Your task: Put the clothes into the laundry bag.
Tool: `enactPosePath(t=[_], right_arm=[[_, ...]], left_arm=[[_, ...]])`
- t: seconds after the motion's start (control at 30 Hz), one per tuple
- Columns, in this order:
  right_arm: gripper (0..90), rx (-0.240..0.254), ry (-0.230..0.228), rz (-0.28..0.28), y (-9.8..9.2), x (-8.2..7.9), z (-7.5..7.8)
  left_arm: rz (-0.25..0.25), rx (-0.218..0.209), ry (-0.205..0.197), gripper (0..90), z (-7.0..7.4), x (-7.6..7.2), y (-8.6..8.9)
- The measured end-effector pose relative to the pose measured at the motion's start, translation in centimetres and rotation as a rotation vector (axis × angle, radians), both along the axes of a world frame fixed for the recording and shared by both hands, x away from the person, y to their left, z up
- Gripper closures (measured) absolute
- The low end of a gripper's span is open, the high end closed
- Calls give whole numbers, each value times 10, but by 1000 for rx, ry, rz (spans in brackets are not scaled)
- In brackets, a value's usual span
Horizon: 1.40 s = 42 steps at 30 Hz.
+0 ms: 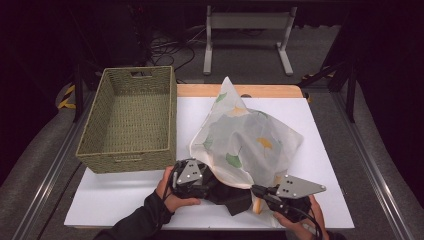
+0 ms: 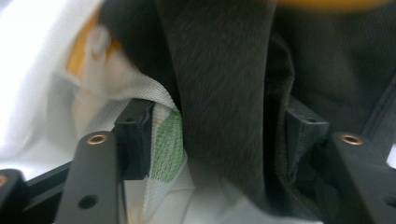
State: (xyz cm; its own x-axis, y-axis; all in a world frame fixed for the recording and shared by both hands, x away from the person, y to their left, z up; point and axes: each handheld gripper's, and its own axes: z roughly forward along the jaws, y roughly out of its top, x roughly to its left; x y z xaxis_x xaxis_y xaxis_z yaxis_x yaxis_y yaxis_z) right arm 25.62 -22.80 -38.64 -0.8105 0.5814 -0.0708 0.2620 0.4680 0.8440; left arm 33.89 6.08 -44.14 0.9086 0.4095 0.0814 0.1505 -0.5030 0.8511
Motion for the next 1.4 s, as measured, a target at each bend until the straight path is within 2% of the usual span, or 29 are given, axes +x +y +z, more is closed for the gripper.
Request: enactPosePath(t=[0.03, 0.1, 0.13, 0.2, 0.27, 0.37, 0.4, 0.43, 0.5, 0.53, 0.57, 0.63, 0.7, 0.77, 0.8, 0.83, 0.9, 0.97, 1.0, 1.03, 1.07, 1.13, 1.17, 1.2, 1.27, 1.33, 1.4], right_arm=[[877, -7, 3, 7, 4, 1, -2], [873, -22, 8, 0, 11, 5, -7], [871, -34, 8, -8, 13, 6, -9], [867, -50, 9, -22, 15, 10, -12], [857, -51, 10, -38, 16, 13, -14], [851, -41, 5, -58, 15, 16, -14], [852, -32, 6, -61, 14, 17, -13], [852, -32, 6, -61, 14, 17, -13], [862, -43, 0, -57, 16, 17, -13], [865, -47, 7, -43, 18, 17, -14], [867, -59, 14, -40, 18, 18, -17], [868, -98, 26, -44, 19, 20, -23], [872, -147, 33, -78, 16, 25, -31], [873, -150, 44, -89, 14, 28, -33], [875, -150, 51, -95, 12, 30, -34], [877, -156, 56, -104, 10, 32, -36], [878, -153, 63, -117, 7, 34, -39], [879, -164, 59, -126, 6, 34, -39], [879, -160, 61, -127, 5, 34, -39], [879, -160, 61, -127, 5, 34, -39], [879, -160, 59, -131, 5, 33, -39], [880, -159, 59, -139, 3, 32, -39], [880, -157, 58, -145, 2, 31, -39], [880, -153, 60, -148, 1, 31, -39], [880, -149, 60, -150, 0, 29, -39], [880, -143, 65, -149, -1, 29, -39], [880, -139, 70, -142, -1, 28, -40]], left_arm=[[-18, -13, 8, 477, -1, 4, -5], [-18, -25, 12, 584, -2, 11, -12], [-18, -18, 3, 685, -2, 14, -16], [-32, -17, 10, 776, -3, 21, -27], [-40, -41, 19, 793, -4, 23, -35], [-43, -57, -11, 807, 2, 25, -48], [-22, -60, -30, 809, 5, 26, -53], [-22, -60, -30, 809, 5, 26, -53], [29, -48, -80, 815, 7, 31, -65], [56, -56, -76, 818, 7, 35, -67], [82, -72, -54, 823, 6, 39, -67], [121, -89, -35, 824, 4, 46, -64], [95, -119, -2, 807, 2, 49, -58], [83, -132, 12, 747, 3, 49, -55], [79, -143, 22, 747, 4, 48, -49], [66, -138, 31, 706, 5, 47, -45], [41, -111, 34, 617, 9, 41, -33], [42, -70, 12, 524, 13, 30, -17], [45, -53, 1, 477, 14, 24, -8], [45, -53, 1, 441, 14, 24, -8], [56, -35, -5, 441, 15, 19, 0], [77, -22, -11, 372, 16, 13, 16], [94, -16, 2, 333, 15, 12, 21], [109, -2, 15, 337, 13, 13, 26], [116, 11, 73, 321, 6, 17, 31], [96, 33, 108, 308, -4, 21, 27], [93, 75, 118, 299, -11, 25, 18]])
